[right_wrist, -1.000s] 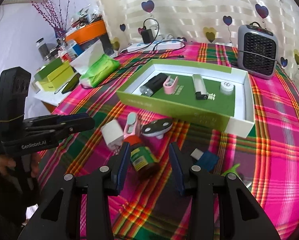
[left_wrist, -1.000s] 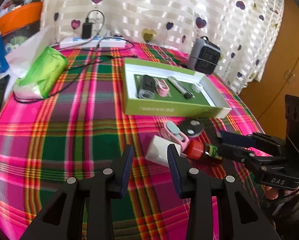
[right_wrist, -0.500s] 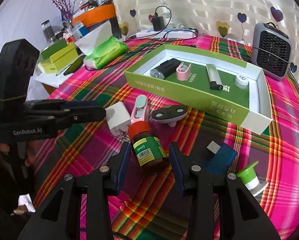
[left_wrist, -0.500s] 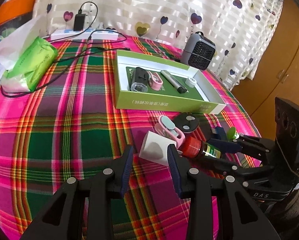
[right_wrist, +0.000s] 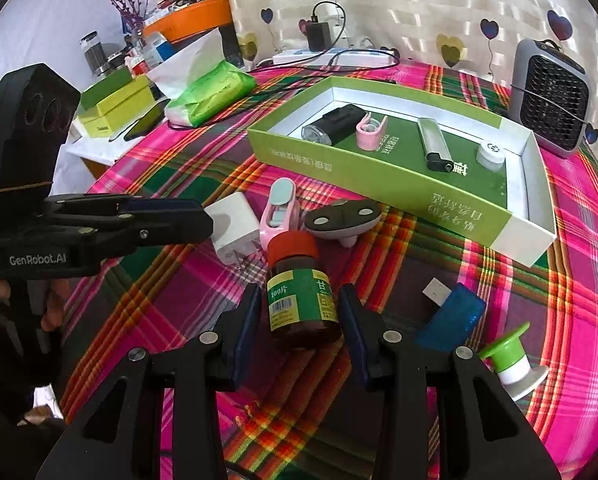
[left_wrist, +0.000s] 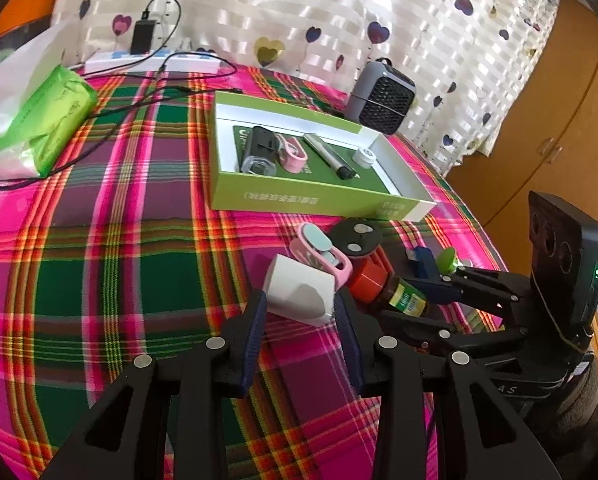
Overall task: Organize rigid objects
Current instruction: 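Close the right tool on the brown bottle while the left tool approaches the white cube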
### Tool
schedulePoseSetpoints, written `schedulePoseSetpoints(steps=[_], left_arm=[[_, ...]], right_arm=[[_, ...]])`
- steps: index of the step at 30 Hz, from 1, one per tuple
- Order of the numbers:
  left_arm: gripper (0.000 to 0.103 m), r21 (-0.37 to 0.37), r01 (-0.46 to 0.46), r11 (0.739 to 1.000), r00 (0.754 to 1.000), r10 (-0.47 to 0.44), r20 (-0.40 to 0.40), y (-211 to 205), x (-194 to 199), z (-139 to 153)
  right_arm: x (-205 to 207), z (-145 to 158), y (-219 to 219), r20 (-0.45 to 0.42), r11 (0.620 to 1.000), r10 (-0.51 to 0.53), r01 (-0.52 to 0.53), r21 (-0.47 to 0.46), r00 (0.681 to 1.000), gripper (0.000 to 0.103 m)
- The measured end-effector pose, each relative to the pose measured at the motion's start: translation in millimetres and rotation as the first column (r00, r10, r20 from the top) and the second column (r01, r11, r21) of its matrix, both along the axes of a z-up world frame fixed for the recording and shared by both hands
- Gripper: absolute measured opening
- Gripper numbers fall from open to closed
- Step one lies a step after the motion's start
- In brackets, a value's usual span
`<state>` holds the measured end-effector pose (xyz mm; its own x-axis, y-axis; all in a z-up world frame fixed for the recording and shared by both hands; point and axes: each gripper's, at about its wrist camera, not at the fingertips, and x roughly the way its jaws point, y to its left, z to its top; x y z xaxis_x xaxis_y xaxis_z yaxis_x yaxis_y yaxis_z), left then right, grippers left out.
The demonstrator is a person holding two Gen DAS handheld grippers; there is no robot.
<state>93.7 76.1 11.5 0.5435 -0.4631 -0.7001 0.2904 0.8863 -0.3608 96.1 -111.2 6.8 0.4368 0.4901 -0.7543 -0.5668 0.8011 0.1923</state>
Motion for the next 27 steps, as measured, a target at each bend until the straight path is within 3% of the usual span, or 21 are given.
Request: schedulePoseSetpoints(steps=[3,9,21,27], left_arm=[[0.034,-0.005,0.016,1.0,1.0,-0.016,-0.001,-3.1,-2.6,0.0],[0.034,0.006,0.033,0.999,0.999,-0.032,-0.004,-7.8,-4.3,-1.0],[0.034,-0.015,-0.045,0.999,0.999,0.045,-0.011,12.9,10.3,-1.7],[0.034,-0.031,0.008,0.999,1.0,-0.009,-0.027,3.9,9.8,-6.3]], right_arm=[[-0.5,0.5,-1.0,0.007,1.0,-0.009,0.009,0.004,1.0,0.033],[-0.9,2.0,-4.5,0.015,0.999,-0.04,0.04,0.001,0.999,0.033],[-6.1,2.6,-11.7,0.016,0.997,-0.073,0.072,0.011,0.997,0.033],[-7.9,1.5,-12.5,0.019,0.997,-0.079,0.079,0.008,0.997,0.033]])
